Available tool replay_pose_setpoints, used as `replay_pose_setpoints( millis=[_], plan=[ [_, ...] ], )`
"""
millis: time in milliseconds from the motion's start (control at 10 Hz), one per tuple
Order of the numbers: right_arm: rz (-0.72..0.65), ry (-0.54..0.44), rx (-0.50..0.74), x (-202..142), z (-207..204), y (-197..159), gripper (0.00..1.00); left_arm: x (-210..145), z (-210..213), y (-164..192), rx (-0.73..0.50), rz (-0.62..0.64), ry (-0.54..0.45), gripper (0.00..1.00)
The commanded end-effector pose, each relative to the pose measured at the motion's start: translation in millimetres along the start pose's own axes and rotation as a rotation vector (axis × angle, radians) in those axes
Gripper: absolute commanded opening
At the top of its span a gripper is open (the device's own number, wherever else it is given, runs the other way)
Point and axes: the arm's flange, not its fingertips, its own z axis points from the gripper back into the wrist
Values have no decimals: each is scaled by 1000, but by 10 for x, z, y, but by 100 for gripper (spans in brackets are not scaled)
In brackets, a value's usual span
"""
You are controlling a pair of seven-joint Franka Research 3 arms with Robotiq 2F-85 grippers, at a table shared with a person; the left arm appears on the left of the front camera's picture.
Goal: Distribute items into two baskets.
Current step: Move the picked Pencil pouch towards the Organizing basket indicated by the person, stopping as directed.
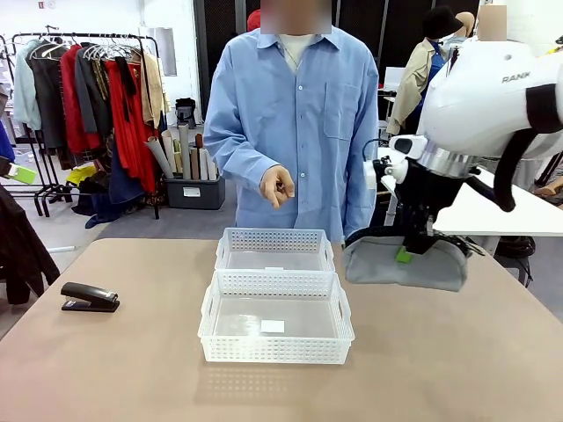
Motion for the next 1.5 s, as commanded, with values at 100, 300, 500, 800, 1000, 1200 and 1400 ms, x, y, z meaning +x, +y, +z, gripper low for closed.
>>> replay_pose_setpoints(
  millis=[100,300,500,800,1000,1200,1400],
  plan=[
    [64,-59,38,262,-135,-51,0,10,4,4,-14,-12,-16,100],
    [84,-57,45,432,-245,-18,0,10,4,4,-14,-12,-16,100],
    [86,-55,35,606,-373,9,0,10,4,4,-14,-12,-16,100],
    [91,-47,37,678,-499,32,0,10,4,4,-14,-12,-16,100],
    [57,-19,-5,156,-50,103,0,10,4,4,-14,-12,-16,100],
    [68,47,24,-275,326,240,0,10,4,4,-14,-12,-16,100],
    [46,114,64,-589,489,304,0,10,4,4,-14,-12,-16,100]
  ],
)
